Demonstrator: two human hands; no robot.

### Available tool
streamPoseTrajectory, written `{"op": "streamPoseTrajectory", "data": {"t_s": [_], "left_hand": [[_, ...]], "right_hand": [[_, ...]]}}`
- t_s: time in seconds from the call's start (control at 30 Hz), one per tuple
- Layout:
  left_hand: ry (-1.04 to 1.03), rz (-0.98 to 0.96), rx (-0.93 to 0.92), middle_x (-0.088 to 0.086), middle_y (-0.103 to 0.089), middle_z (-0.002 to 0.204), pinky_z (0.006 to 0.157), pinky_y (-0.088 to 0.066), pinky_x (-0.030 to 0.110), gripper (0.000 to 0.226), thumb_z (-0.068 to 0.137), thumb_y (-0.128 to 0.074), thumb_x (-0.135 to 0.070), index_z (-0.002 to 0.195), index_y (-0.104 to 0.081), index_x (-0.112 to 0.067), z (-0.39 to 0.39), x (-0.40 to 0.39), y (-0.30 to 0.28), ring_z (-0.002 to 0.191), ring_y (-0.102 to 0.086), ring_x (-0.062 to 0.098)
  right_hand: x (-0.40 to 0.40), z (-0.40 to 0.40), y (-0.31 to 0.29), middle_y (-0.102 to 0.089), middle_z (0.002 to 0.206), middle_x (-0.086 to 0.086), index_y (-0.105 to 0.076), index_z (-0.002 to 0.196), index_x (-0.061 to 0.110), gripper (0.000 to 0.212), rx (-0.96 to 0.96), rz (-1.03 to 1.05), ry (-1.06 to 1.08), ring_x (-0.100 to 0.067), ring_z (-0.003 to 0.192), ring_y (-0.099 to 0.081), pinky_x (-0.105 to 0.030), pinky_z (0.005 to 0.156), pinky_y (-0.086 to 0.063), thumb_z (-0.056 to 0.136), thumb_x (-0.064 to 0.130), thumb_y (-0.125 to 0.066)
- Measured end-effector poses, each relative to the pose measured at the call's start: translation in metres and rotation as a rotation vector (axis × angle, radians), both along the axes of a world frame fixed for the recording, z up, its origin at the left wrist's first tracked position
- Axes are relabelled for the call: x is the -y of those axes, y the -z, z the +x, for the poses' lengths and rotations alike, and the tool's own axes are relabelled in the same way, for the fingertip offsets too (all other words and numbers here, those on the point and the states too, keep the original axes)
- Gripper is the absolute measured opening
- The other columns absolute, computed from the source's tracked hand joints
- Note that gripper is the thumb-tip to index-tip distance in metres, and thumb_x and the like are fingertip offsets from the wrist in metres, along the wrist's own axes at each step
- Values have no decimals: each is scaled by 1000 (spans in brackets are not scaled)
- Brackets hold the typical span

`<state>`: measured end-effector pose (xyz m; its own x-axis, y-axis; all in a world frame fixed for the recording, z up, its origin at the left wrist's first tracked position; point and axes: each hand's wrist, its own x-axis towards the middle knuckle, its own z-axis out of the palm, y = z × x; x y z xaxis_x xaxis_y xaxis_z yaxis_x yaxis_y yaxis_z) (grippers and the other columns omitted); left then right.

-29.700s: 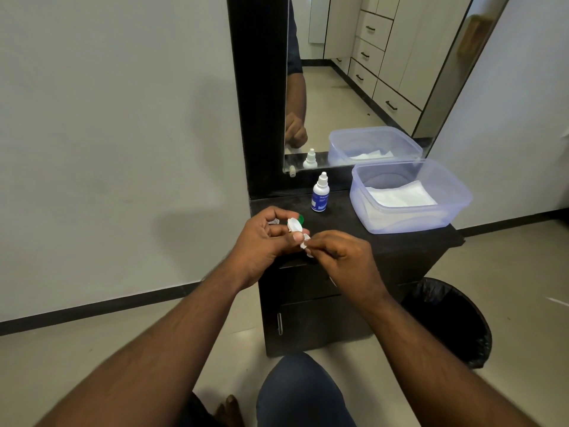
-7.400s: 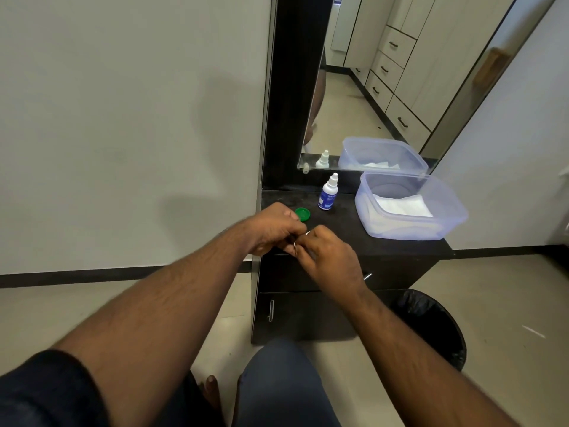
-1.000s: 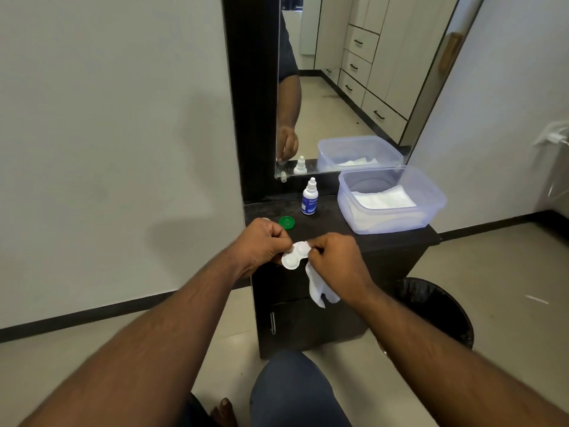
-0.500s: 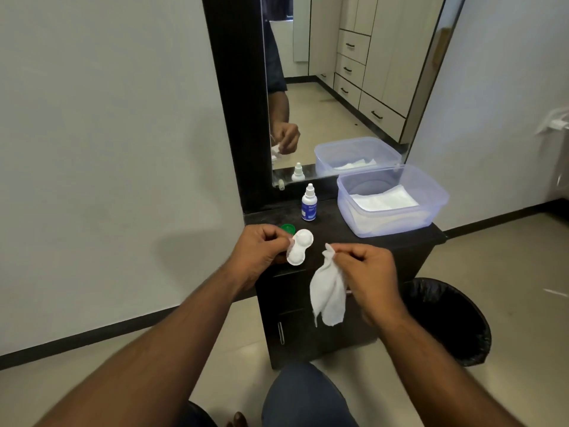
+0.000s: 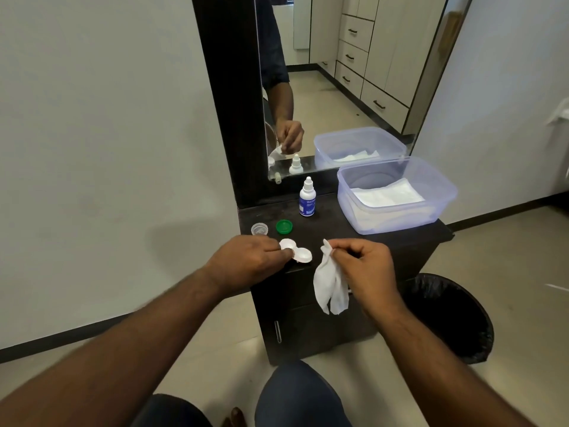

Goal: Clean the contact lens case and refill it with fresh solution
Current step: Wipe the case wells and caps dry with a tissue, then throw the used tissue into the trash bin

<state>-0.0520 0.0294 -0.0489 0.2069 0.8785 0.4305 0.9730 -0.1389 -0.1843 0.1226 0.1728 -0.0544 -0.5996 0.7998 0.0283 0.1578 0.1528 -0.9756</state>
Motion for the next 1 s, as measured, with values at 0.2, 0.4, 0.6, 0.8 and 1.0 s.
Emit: {"op": "streamPoseTrajectory", "data": {"t_s": [0.2, 0.4, 0.6, 0.8, 1.0], "left_hand": [[-304, 13, 400, 2, -73, 86, 61, -49, 23, 33, 91, -52, -33, 118, -67, -20, 14, 3, -13, 72, -67, 17], [-926, -230, 610, 5, -61, 125, 85, -51, 38, 69, 79, -55, -67, 133, -48, -23, 51, -42, -36, 111, -59, 27], [-929, -462, 590, 7, -49, 142, 94, -48, 40, 82, 81, -72, -36, 148, -25, -25, 59, -64, -47, 125, -51, 28], [-800, -588, 602, 7, -48, 143, 99, -48, 42, 83, 79, -73, -8, 146, -30, -32, 44, -56, -57, 125, -50, 31], [-741, -595, 437, 9, -48, 135, 95, -46, 38, 69, 78, -74, -11, 138, -41, -24, 59, -54, -65, 123, -49, 28]], "right_hand": [[-5, 4, 3, -73, 93, 0, -75, 97, 13, 19, -1, 19, 9, -6, 84, -67, -17, 75, -52, 86, 3, -62], [-6, 7, 1, -72, 92, 1, -74, 99, 12, 19, 2, 24, 6, -8, 85, -67, -27, 79, -56, 87, 3, -62], [-11, 14, 5, -73, 91, -3, -74, 98, 10, 17, 21, 108, -2, -6, 81, -67, -17, 77, -53, 87, 4, -63], [-22, 22, 8, -72, 91, 0, -74, 101, 10, 17, 55, 151, -22, -6, 81, -66, -11, 69, -50, 88, 8, -63], [-32, 27, 9, -72, 95, 1, -74, 103, 12, 18, 46, 159, -20, -9, 87, -67, -18, 75, -53, 88, 12, -65]]}}
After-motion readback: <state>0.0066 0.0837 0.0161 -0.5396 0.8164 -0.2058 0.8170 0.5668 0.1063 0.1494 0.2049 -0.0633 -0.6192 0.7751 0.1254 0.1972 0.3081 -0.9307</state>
